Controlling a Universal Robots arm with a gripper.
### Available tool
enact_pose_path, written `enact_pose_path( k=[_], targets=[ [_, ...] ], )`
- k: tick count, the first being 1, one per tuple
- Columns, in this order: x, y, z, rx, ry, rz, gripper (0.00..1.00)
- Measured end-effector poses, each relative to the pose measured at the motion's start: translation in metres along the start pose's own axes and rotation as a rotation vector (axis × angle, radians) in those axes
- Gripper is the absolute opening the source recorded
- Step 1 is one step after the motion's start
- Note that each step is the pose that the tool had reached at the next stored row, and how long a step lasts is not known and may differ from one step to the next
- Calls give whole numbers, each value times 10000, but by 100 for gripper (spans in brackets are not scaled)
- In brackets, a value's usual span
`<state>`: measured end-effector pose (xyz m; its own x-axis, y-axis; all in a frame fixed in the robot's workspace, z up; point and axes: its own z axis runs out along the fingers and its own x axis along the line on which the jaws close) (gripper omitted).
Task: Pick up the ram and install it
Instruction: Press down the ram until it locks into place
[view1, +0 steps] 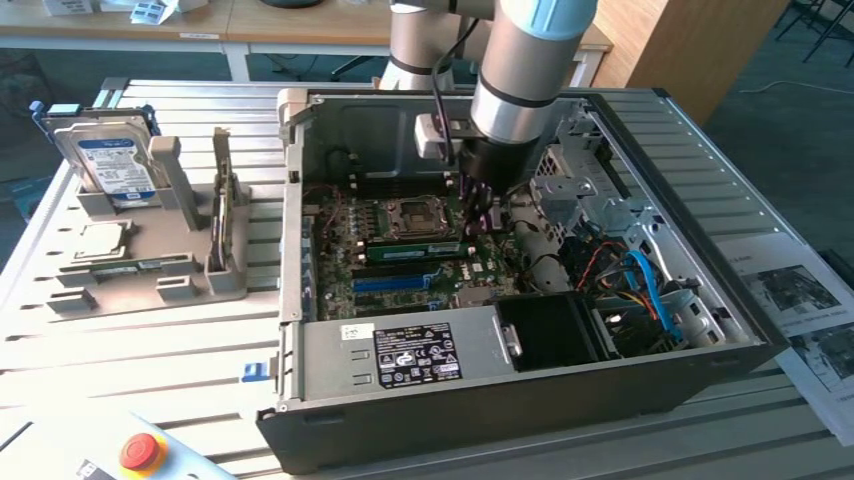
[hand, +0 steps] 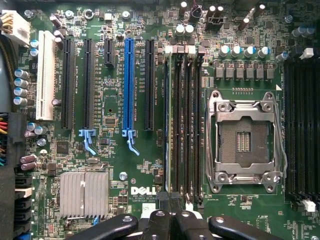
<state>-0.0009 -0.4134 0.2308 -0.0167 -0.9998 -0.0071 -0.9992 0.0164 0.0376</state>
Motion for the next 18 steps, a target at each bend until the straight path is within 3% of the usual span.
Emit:
enact_pose_path(
  k=[18],
  targets=[
    [0, -1, 32, 1, 0, 1, 10]
  ],
)
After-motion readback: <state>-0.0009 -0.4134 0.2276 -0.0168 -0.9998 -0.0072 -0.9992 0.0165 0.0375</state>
